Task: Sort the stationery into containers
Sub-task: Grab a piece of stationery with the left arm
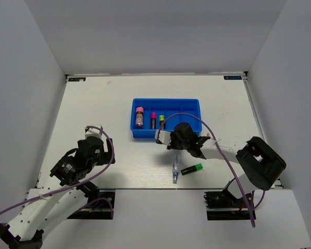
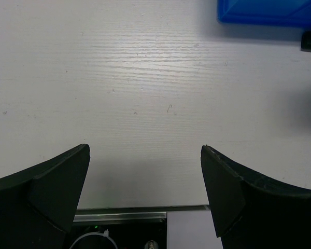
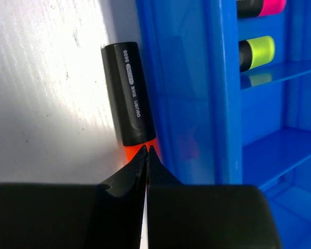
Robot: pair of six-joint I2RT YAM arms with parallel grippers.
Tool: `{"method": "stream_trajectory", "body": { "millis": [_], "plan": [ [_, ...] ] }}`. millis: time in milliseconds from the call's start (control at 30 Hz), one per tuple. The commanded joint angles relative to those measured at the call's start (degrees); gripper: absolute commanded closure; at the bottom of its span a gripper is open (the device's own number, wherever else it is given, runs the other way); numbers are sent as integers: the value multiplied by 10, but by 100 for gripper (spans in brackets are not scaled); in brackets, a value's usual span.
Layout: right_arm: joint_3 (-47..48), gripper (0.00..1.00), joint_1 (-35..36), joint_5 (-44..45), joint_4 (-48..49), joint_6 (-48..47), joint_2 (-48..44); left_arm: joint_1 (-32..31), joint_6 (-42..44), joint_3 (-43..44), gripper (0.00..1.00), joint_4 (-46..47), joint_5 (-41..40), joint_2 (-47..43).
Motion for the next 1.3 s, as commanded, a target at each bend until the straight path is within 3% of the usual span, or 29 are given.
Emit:
{"method": "stream_trajectory", "body": {
  "millis": [0,567,1267],
  "plan": [
    [-12,100,7,24,47,-10,6,1,-5,-2,2,-5,2,-5],
    [-26,100,21,50,92,-39,28,2,-14,-8,2,-9,11,-5],
    [-22,100,34,-82,-11,28,-35,3,-60,-32,2,16,71,-1]
  ]
}}
